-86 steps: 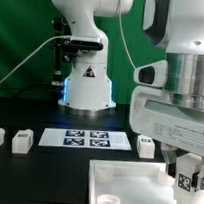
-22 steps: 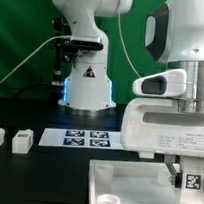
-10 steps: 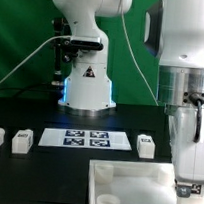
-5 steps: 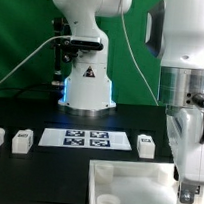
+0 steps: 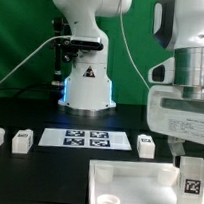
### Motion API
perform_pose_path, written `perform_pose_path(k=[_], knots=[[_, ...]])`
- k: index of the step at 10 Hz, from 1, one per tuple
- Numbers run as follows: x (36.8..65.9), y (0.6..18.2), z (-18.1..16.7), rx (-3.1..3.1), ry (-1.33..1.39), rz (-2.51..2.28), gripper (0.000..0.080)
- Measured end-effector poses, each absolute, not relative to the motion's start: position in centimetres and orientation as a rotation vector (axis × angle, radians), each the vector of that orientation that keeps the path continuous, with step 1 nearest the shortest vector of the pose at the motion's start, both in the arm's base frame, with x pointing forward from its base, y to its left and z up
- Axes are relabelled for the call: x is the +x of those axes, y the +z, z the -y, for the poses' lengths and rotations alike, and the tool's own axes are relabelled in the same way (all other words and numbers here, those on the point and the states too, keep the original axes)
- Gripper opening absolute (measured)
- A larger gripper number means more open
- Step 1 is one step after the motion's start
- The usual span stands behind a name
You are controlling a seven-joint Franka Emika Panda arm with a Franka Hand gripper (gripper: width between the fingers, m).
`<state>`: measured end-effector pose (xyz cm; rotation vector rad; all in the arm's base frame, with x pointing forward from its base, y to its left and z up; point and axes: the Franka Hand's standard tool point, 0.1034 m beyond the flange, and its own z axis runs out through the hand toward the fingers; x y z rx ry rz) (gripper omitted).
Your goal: Assemble one leg
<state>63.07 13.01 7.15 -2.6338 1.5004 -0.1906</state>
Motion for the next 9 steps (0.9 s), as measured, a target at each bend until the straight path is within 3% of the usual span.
perform_pose_path(k=[2,7,9], knots=[[63.0,7.0,-12.9,-2.767,-0.204,-1.278,0.0649],[63.7,6.5,-11.2,-3.126,-0.266,-0.170,0.0649],[63.7,6.5,-11.1,-3.132,-0.267,-0.179,0.0649]])
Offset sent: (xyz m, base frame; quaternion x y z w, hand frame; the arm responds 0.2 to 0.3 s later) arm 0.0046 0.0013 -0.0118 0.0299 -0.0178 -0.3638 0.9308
